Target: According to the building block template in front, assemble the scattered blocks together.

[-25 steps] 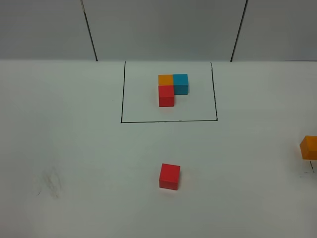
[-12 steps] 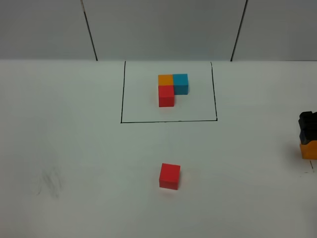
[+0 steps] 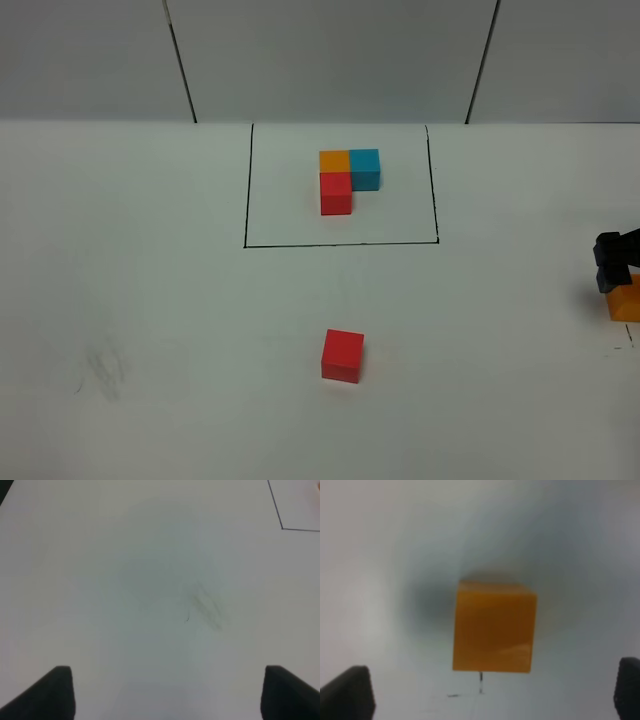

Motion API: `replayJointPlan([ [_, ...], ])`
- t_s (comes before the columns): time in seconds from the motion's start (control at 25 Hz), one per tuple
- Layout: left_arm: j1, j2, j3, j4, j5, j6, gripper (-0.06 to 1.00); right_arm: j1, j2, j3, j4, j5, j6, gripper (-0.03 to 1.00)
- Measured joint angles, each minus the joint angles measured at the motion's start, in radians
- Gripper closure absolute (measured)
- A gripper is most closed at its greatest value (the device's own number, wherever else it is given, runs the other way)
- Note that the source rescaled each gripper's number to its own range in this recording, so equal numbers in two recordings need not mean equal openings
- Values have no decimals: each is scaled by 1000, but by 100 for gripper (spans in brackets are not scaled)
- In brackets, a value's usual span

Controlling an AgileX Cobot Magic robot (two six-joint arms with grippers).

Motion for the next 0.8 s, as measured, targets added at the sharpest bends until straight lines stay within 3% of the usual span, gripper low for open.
replayJointPlan([
  [0.68, 0, 0, 0, 0, 0, 0, 28, -2, 156, -1, 5, -108, -15, 6],
  [0.8, 0, 0, 0, 0, 0, 0, 28, -2, 164, -1, 8, -132, -19, 15],
])
